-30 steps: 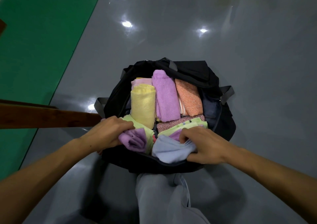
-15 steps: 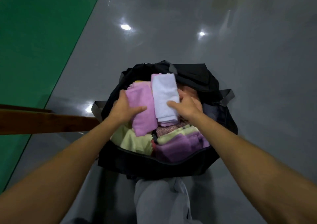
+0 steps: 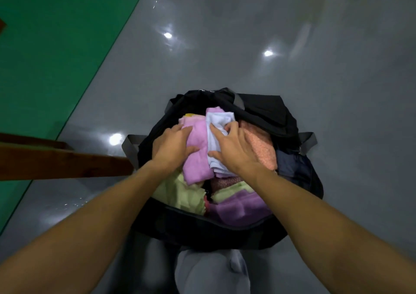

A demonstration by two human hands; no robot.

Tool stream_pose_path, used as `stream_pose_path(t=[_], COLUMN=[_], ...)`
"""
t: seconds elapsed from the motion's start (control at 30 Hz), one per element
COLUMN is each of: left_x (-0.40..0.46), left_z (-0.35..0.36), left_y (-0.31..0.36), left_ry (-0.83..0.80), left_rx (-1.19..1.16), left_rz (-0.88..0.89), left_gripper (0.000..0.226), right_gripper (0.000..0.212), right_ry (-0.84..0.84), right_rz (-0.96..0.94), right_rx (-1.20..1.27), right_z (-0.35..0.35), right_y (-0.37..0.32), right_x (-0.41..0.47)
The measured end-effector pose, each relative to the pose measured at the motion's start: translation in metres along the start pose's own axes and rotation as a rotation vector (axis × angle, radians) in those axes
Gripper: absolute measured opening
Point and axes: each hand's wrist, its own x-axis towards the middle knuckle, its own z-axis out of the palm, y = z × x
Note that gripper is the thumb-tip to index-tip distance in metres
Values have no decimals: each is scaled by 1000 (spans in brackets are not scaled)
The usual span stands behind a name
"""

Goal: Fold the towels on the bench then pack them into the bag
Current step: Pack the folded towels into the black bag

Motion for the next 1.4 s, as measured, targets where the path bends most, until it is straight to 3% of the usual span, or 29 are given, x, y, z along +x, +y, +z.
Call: stream_pose_path(t=[0.07,0.13,0.2,0.27,0.33,0.63,0.7,0.83,1.07,1.13,1.2,1.33,1.4], left_x=[16,32,39,41,47,45,31,15,18,17,12,-2,-9], left_z=[-22,-42,-47,-39,-33,-113,-121,-107,-76,-74,-73,-70,-67], left_y=[-3,-13,-27,-38,-48,-70,-69,-71,-80,-81,-81,-74,-71], left_ry=[-10,145,266,175,155,400,375,248,201,150,104,12,-33], left_rx=[-121,-219,-39,135,100,-505,-596,-766,-570,-562,-593,-590,-595], left_rz=[-17,-52,-54,-65,-38,0,83,109,73,75,73,98,104], left_gripper=[52,38,34,45,46,15,9,21,15,17,20,26,25], right_gripper=[77,65,66,73,81,73,70,69,75,70,61,25,19], right_ry=[35,244,331,268,198,156,87,-4,172,199,255,385,434], right_rz=[27,14,-57,-135,-124,-73,-58,-29,-172,-205,-186,293,459], right_rx=[-65,-203,-184,-158,-185,-211,-197,-181,-33,110,509,1548,1825], right_z=[-10,-20,-18,1,21,37,31,21,9,3,-4,-37,-59], right_y=[-6,-16,-32,-43,-47,-51,-50,-46,-27,-19,-20,-49,-57], right_x=[-2,-10,-21,-28,-28,-17,-13,-13,-64,-76,-85,-75,-62])
